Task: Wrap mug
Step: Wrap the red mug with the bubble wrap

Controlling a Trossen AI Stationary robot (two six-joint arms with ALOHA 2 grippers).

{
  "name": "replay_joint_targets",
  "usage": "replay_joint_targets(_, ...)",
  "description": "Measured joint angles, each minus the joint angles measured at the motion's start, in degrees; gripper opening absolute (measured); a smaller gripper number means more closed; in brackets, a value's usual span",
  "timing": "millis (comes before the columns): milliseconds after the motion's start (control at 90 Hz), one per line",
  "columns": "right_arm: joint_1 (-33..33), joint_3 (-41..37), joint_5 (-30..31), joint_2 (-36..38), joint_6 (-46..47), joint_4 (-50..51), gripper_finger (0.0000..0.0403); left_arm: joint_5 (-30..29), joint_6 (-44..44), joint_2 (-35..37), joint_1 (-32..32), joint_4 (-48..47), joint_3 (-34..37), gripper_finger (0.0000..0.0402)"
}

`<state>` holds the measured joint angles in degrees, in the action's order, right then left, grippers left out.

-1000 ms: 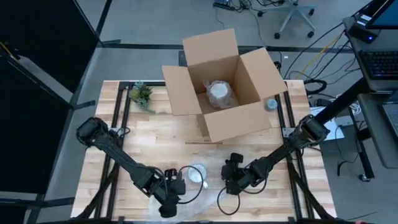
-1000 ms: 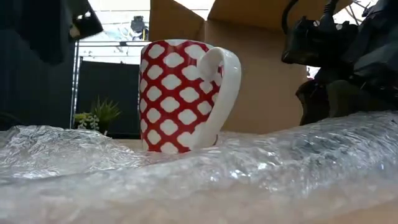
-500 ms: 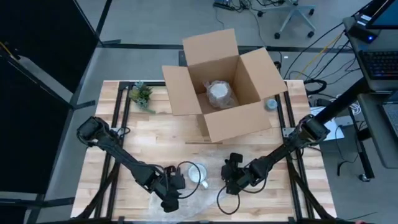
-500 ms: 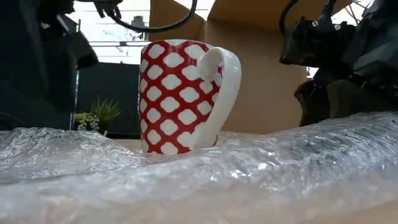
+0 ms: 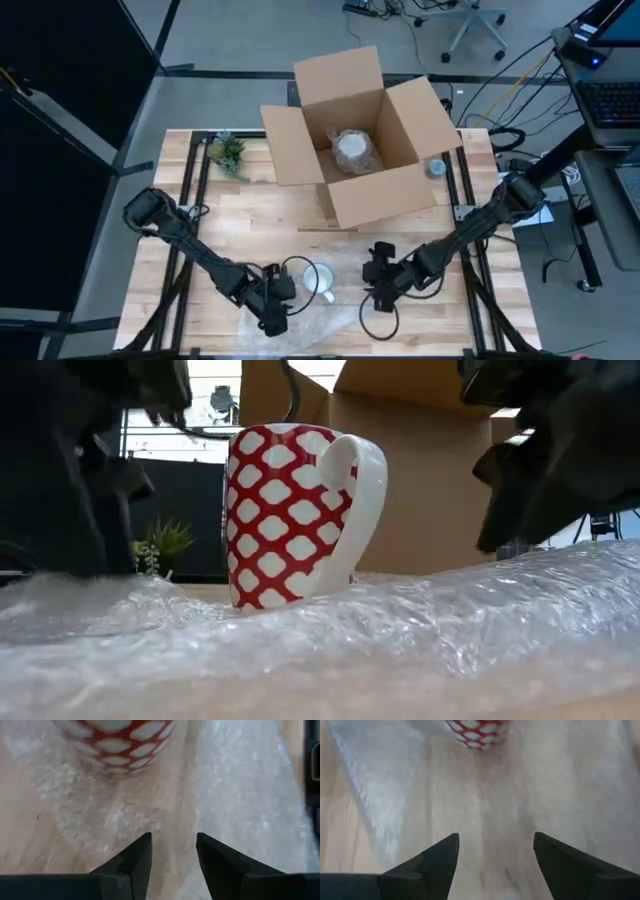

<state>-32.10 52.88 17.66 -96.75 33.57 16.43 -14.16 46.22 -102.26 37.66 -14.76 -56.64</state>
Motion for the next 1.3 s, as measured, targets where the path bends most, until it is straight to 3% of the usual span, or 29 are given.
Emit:
replay_joint_targets(233,-0.1,-0.2,0.3,-5.1,5.2,1.7,0.0242,-1.1,-0.5,-0.2,0.2,1.0,4.4,0.0143)
replay_joint_targets(678,-4.9,0.1,1.4,-5.8,23.1,5.3,0.0242,-3.6,-6.7,-0.5,-4.3,0.0,5.6,0.0143)
replay_joint_targets(1111,-11.2,-0.1,3.5,-5.9,42.1,3.7,0.0242,-3.4,-26.4,-0.6,-14.1,-2.7,5.3,0.0143)
replay_joint_targets(1300,-12.1,-0.1,2.9,-5.9,40.7,0.8,0.0242,-3.2,-35.3,0.0,-18.2,-8.4,2.0,0.0143)
